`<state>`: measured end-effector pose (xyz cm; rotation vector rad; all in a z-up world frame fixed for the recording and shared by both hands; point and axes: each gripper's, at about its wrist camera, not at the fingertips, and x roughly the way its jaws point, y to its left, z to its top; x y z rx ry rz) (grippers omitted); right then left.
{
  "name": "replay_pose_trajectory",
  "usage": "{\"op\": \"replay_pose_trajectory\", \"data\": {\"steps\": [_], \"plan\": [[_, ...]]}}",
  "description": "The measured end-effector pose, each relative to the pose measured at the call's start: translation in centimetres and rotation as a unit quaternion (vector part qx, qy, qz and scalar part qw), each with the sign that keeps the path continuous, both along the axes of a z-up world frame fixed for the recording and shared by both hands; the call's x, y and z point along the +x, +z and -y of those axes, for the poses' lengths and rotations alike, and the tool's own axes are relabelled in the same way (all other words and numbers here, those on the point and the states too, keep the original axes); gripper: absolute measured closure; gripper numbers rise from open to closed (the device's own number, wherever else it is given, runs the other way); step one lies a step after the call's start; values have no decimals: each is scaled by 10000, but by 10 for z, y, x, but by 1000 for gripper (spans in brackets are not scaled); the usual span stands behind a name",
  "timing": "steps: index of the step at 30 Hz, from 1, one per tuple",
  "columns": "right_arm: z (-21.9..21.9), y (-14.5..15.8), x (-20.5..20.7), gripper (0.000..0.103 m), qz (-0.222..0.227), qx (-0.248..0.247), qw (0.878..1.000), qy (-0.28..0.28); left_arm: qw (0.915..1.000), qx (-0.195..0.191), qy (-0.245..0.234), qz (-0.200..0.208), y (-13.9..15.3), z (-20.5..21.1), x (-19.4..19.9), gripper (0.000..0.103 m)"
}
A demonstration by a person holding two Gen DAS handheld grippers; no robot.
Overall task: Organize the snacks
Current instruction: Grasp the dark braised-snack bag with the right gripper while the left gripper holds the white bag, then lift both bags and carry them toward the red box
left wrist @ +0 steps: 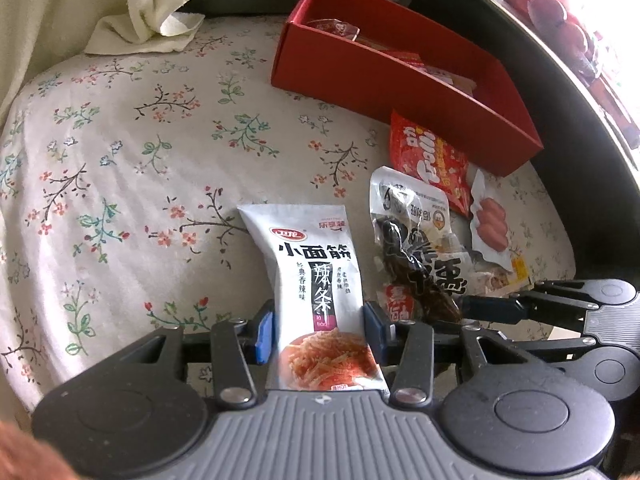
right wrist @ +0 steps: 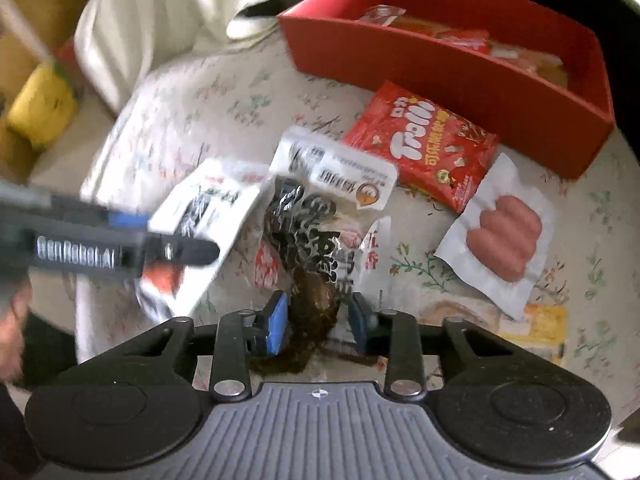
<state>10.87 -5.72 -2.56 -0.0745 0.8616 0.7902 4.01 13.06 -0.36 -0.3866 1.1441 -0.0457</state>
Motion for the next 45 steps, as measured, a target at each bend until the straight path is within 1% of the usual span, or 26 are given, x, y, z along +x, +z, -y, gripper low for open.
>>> {"op": "replay_pose_trajectory", "data": {"steps": [1, 2, 4, 5, 6, 7, 9, 12, 14, 15, 16, 20, 22, 25, 32, 34, 37, 41, 42, 45], "plan": [[0, 0, 5, 48, -153, 119, 9998, -13, 10000, -4, 2, -14, -1, 0, 1, 65], [1, 2, 7, 45, -209, 236, 9995, -76, 10000, 6, -7, -30, -2, 1, 2, 65], [-2, 6, 9, 25, -209, 270, 9993, -123, 10000, 27, -30, -50, -4, 3, 2, 65], [-6, 9, 7, 25, -164, 218, 9995, -142, 10000, 20, -29, -54, -4, 2, 2, 65], [-12, 11, 5, 22, -12, 103, 9998, -169, 10000, -3, -10, -56, -4, 2, 2, 65], [-16, 13, 3, 17, 125, 33, 9998, -164, 10000, -37, 31, -65, -5, 0, 1, 67], [-27, 13, -2, 14, 379, -170, 9991, -125, 9998, 13, 179, -74, -6, -6, -1, 67], [-48, 4, -15, 10, 738, -799, 9939, 197, 9988, -37, 493, -62, -9, -22, -13, 67], [-57, -2, -21, 14, 1024, -1105, 9884, 212, 9979, -106, 635, -49, -11, -31, -20, 67], [-58, -4, -21, 19, 1062, -1189, 9871, 157, 9976, -155, 679, -45, -12, -34, -22, 67], [-57, -3, -19, 29, 986, -1145, 9885, 77, 9974, -190, 696, -40, -13, -36, -24, 67], [-41, 9, -6, 30, 408, -612, 9973, -18, 9978, -233, 621, -1, -11, -37, -26, 67], [-35, 10, -7, 31, 259, -464, 9986, 12, 9977, -282, 611, 50, -8, -39, -26, 67], [-31, 14, -11, 31, 200, -289, 9994, 58, 9977, -346, 582, 97, -5, -40, -25, 67], [-9, 36, -14, 31, 342, 144, 9993, -77, 9979, -297, 527, 229, 4, -40, -25, 67], [-5, 40, -14, 31, 379, 205, 9990, -100, 9984, -208, 463, 229, 4, -37, -23, 67], [-2, 48, -12, 31, 416, 280, 9987, -91, 9991, -71, 400, 116, -4, -32, -20, 66], [-1, 60, -13, 31, 546, 437, 9976, -5, 9989, 199, 413, -74, -11, -20, -8, 52], [1, 62, -13, 31, 556, 480, 9973, -1, 9987, 299, 394, -79, -12, -16, -6, 50], [6, 64, -9, 31, 573, 540, 9969, -22, 9969, 746, 252, 10, -12, -1, -2, 50]]}}
